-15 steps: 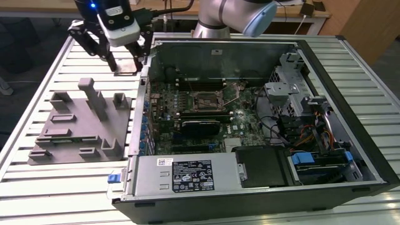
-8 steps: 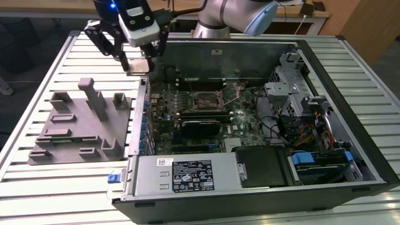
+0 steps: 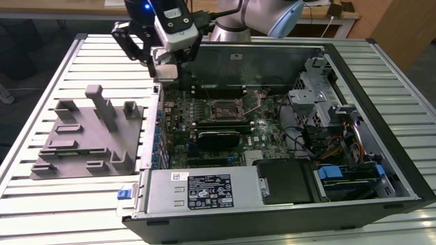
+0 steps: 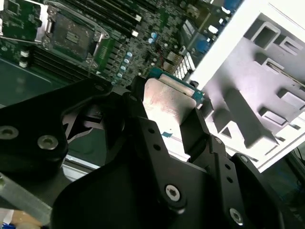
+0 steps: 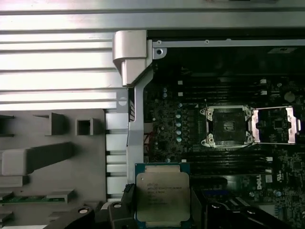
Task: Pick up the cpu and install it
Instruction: 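Pick up the cpu and move it towards the insertion slot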
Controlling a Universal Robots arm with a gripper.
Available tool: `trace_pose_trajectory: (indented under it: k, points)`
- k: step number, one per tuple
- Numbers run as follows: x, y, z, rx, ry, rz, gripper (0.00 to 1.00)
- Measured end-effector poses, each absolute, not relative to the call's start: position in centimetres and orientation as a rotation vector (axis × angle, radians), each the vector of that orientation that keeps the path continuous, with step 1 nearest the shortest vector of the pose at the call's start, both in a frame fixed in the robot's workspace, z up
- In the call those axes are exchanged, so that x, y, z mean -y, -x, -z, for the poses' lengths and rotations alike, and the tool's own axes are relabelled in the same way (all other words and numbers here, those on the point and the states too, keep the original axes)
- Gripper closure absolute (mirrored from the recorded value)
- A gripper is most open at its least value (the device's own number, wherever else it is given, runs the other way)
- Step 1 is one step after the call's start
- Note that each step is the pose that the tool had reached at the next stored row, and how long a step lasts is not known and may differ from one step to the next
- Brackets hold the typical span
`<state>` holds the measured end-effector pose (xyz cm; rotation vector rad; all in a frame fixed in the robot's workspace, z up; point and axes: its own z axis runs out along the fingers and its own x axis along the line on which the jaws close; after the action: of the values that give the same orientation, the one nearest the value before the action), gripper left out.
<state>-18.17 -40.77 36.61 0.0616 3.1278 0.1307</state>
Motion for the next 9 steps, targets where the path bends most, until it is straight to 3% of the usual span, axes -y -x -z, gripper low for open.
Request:
trace_pose_trajectory:
  k: [9]
  points:
    - [40.8, 13.3, -36.6, -3.144, -0.063, -0.133, 0.45]
